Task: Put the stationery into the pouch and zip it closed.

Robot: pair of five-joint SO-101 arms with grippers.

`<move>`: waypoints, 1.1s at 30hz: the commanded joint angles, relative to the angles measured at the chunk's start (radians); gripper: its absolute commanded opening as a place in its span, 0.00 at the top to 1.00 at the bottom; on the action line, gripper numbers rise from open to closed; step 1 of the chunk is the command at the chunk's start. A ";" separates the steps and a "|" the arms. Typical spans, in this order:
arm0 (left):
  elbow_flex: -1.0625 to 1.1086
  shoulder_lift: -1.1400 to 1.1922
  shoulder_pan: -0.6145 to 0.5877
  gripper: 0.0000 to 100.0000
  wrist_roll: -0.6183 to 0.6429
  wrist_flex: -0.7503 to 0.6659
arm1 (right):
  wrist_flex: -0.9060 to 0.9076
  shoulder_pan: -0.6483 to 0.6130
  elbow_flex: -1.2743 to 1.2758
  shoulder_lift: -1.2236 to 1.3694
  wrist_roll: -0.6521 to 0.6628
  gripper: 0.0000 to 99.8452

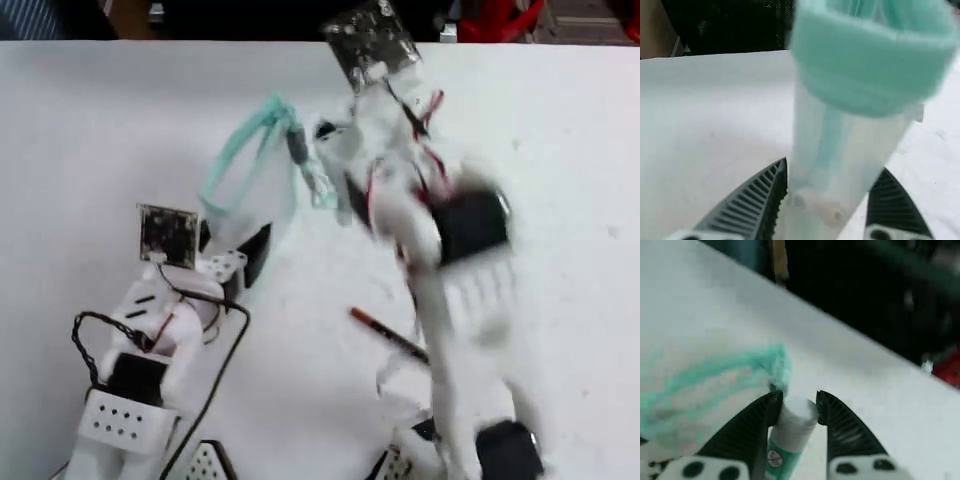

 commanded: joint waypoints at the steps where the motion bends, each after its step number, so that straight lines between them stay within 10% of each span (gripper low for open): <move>1: -0.020 -0.010 0.021 0.75 -0.020 0.000 | -0.110 -0.122 -0.124 -0.079 -0.008 0.98; 33: -0.018 -0.010 0.012 0.75 -0.020 -0.008 | -0.515 -0.174 0.512 -0.182 -0.008 0.93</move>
